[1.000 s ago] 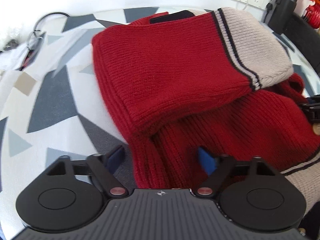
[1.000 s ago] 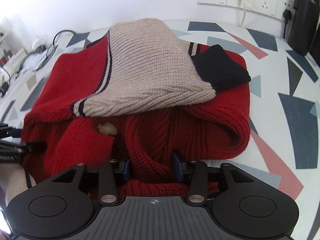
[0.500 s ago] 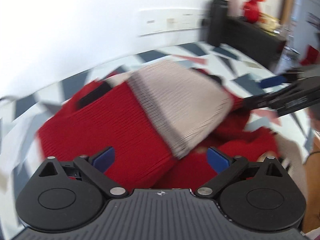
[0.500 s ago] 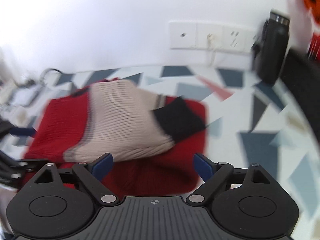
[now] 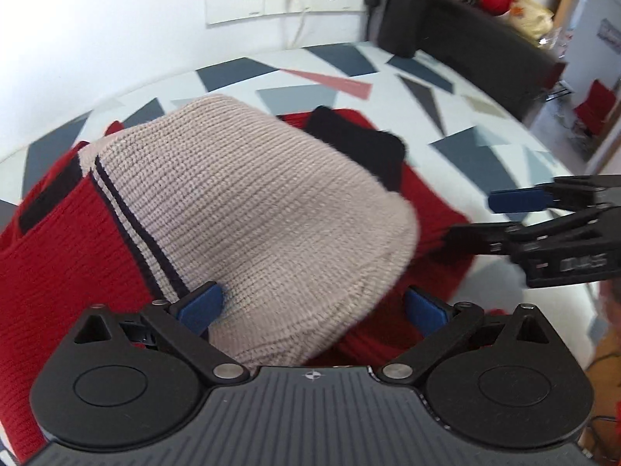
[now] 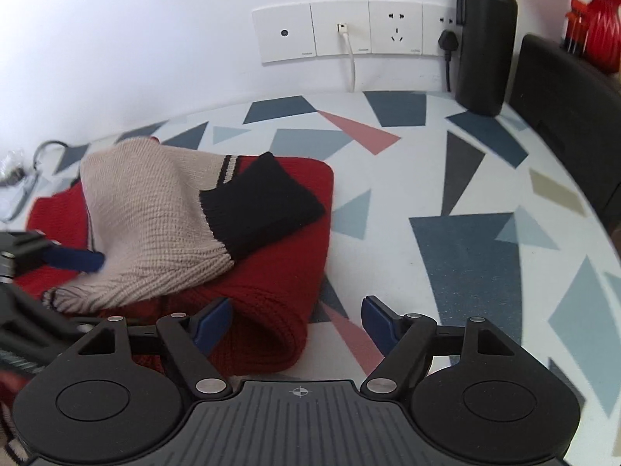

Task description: Fold clothes

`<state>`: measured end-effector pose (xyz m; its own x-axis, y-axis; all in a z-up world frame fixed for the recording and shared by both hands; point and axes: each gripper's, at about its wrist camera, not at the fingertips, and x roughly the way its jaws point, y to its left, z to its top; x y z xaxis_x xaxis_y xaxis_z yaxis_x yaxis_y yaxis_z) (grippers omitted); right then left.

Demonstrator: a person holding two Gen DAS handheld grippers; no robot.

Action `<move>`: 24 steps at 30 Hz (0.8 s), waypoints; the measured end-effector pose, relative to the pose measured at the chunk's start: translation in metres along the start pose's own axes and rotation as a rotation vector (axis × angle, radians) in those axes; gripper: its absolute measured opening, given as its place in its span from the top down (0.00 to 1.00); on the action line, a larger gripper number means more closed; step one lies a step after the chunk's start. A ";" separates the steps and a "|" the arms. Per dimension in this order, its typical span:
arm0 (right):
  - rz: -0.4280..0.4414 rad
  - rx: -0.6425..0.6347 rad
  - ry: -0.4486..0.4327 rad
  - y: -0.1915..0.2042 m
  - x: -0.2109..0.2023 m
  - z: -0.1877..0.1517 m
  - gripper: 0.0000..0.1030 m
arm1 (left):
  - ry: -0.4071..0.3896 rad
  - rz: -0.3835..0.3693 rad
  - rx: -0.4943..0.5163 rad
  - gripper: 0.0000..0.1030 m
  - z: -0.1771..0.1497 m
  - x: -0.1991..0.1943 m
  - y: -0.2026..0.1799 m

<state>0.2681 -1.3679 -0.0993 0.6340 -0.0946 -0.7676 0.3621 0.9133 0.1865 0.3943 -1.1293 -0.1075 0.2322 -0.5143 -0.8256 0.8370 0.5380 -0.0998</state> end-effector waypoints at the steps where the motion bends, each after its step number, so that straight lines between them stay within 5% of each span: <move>1: 0.017 0.009 0.000 -0.004 0.001 0.000 0.31 | 0.004 0.013 0.000 0.00 0.000 0.001 0.000; 4: 0.036 0.018 0.003 -0.011 0.002 0.002 0.31 | -0.023 0.035 0.005 0.03 -0.001 -0.003 0.001; 6: 0.043 0.022 0.002 -0.012 0.003 0.003 0.31 | -0.079 0.029 -0.004 0.21 -0.006 -0.012 0.006; 8: 0.052 0.027 0.000 -0.012 0.002 0.005 0.31 | -0.100 0.046 -0.034 0.57 -0.009 -0.020 0.013; 10: 0.063 0.011 -0.006 -0.009 0.000 0.007 0.31 | -0.129 0.009 -0.104 0.74 -0.014 -0.034 0.025; 18: 0.156 -0.084 -0.017 0.027 -0.001 0.021 0.23 | -0.267 0.149 -0.350 0.81 -0.046 -0.107 0.078; 24: 0.184 -0.211 -0.011 0.078 0.014 0.031 0.23 | -0.248 0.334 -0.615 0.84 -0.111 -0.138 0.150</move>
<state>0.3265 -1.3101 -0.0764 0.6838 0.0772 -0.7256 0.0903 0.9778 0.1891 0.4326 -0.9037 -0.0706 0.5918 -0.3546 -0.7239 0.2903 0.9315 -0.2190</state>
